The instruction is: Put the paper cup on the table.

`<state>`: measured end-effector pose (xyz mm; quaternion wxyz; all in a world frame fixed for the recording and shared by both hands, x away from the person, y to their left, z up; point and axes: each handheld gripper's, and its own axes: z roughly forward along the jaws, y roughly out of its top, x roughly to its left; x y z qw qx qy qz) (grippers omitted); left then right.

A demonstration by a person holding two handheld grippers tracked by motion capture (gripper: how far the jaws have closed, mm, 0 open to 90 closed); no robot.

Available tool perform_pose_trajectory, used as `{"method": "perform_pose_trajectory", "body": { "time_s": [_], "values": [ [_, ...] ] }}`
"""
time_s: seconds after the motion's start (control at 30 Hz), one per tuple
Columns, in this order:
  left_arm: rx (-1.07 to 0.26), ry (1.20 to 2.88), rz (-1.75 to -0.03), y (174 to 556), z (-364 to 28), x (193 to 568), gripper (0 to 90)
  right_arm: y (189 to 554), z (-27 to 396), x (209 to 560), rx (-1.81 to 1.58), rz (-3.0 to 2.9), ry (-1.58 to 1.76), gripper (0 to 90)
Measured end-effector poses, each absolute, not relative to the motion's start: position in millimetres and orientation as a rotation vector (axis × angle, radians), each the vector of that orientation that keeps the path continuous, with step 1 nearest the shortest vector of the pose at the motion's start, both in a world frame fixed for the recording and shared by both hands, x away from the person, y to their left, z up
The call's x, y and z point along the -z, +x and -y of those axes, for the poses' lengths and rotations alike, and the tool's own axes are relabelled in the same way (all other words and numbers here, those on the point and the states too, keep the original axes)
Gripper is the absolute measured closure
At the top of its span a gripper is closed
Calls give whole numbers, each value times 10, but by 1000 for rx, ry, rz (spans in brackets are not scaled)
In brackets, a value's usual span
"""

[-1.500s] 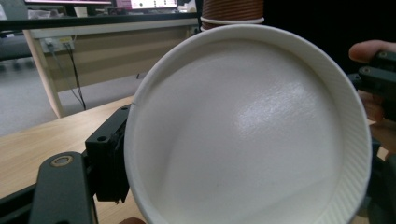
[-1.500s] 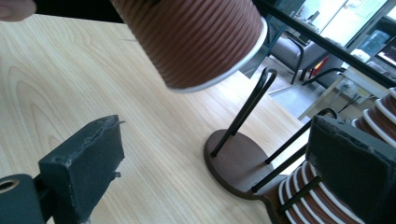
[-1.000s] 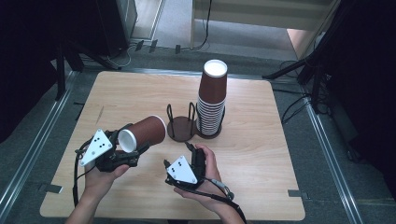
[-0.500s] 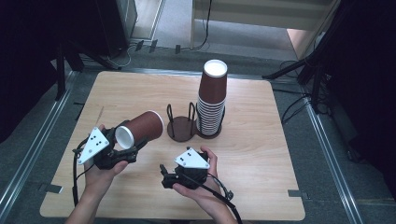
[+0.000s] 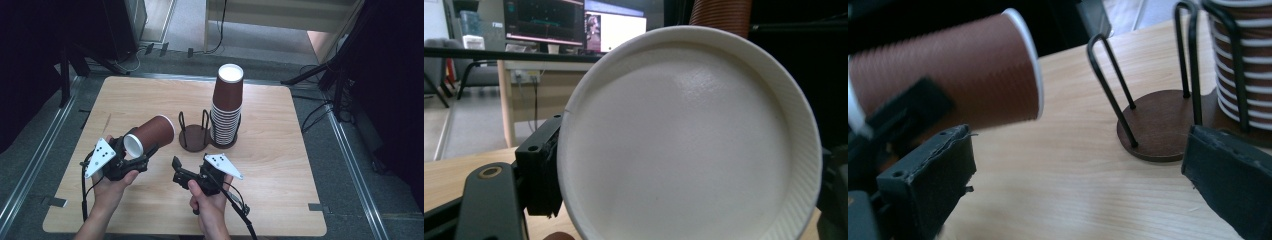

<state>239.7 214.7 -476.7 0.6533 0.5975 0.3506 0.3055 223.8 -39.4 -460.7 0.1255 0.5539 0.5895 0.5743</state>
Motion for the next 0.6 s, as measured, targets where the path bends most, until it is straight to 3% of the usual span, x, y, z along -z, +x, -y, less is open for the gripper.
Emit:
{"method": "perform_pose_trajectory", "body": {
  "time_s": [0.6],
  "values": [
    [-687,1334,-759,2399,-1989,4837,203,2314,493,4716,-1984,-1388,2079,13]
  ]
}}
